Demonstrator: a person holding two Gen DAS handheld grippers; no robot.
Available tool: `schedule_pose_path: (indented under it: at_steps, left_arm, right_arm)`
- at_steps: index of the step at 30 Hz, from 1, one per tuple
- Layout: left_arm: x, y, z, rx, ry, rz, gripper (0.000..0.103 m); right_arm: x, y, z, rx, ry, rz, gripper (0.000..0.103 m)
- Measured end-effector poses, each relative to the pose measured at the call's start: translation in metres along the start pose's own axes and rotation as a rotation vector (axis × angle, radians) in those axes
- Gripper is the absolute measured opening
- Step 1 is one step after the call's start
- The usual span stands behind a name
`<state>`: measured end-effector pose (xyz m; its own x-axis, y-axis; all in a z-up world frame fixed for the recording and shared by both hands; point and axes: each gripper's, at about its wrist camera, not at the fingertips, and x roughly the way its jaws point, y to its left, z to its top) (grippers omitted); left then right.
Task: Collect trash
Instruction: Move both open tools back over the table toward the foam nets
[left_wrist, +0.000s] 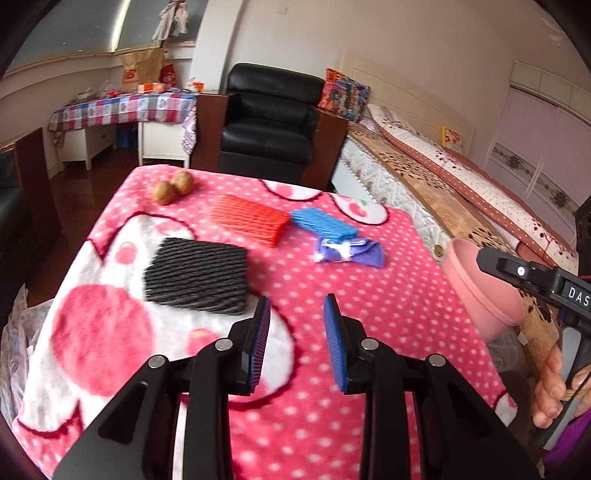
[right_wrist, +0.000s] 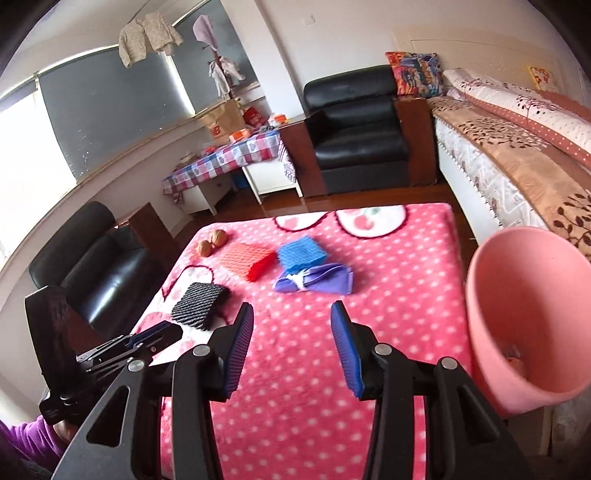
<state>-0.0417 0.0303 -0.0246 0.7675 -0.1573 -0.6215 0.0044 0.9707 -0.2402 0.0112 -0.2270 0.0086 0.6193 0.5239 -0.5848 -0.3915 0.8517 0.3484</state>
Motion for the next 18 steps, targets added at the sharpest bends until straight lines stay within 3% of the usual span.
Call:
schedule_pose_path:
  at_steps: [9, 18]
  left_arm:
    - [-0.008, 0.061, 0.006, -0.109, -0.016, 0.128, 0.030]
    - [0.031, 0.103, 0.019, -0.234, 0.055, 0.195, 0.030]
  right_arm:
    - [0.034, 0.031, -0.007, -0.034, 0.059, 0.005, 0.043]
    - [0.070, 0.060, 0.001, -0.142, 0.093, -0.008, 0.044]
